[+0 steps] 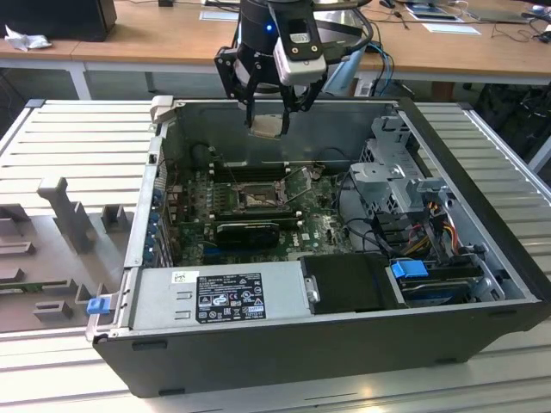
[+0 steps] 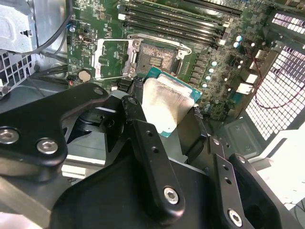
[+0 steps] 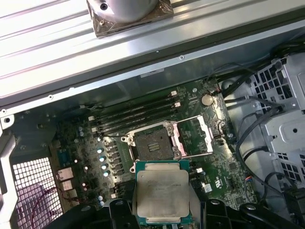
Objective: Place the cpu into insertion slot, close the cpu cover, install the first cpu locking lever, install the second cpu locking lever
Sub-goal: 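Place the cpu into insertion slot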
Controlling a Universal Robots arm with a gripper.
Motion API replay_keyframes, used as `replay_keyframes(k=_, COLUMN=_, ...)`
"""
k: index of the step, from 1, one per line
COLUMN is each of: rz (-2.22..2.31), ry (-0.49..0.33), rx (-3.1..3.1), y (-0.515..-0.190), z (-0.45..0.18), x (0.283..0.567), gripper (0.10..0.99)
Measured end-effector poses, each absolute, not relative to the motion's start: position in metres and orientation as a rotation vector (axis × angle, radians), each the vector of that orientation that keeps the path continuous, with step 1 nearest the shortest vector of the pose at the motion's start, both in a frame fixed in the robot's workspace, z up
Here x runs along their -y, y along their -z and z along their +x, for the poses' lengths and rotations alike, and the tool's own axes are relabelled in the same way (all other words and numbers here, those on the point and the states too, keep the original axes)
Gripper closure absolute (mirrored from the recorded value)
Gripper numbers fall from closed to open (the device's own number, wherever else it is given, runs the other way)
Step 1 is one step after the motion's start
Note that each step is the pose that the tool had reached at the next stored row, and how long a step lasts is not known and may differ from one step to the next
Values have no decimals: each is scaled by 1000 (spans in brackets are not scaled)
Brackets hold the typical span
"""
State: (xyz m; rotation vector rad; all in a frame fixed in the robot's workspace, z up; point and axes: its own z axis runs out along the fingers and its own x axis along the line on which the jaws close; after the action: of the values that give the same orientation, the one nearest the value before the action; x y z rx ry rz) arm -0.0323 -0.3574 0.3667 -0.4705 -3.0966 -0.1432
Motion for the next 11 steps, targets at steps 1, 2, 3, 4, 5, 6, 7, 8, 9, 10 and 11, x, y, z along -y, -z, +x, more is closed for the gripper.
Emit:
replay_keyframes(k=1, rz=-473, ry=143, rx=3096, y=-367, z=-32, x=357, gripper=553)
replay_keyframes(k=2, rz=-482, ry=143, rx=3095, y=-367, z=-32, x=357, gripper=553)
replay_keyframes(k=3, rz=-492, ry=143, rx=3094, y=-367, z=-32, x=357, gripper=553)
replay_keyframes(k=4, rz=-503, ry=143, rx=3093, y=-367, z=-32, x=357, gripper=553)
replay_keyframes(k=5, rz=-509, ry=143, rx=3092, y=-367, z=-32, x=357, gripper=553)
replay_keyframes(k=6, rz=-515, ry=143, rx=3091, y=-367, z=-32, x=357, gripper=553)
replay_keyframes(k=7, rz=-522, ry=143, rx=3090, y=-367, z=-32, x=357, gripper=553)
replay_keyframes(k=8, rz=-530, ry=143, rx=3089, y=-366, z=-32, x=357, gripper=553)
replay_keyframes(k=9, rz=-541, ry=143, rx=3087, y=-366, z=-32, x=357, gripper=553)
replay_keyframes(k=10, rz=-552, ry=143, rx=3086, y=-366, z=-32, x=357, gripper=553)
replay_keyframes(k=11, rz=-562, ry=143, rx=3084, y=-366, z=-32, x=357, gripper=553)
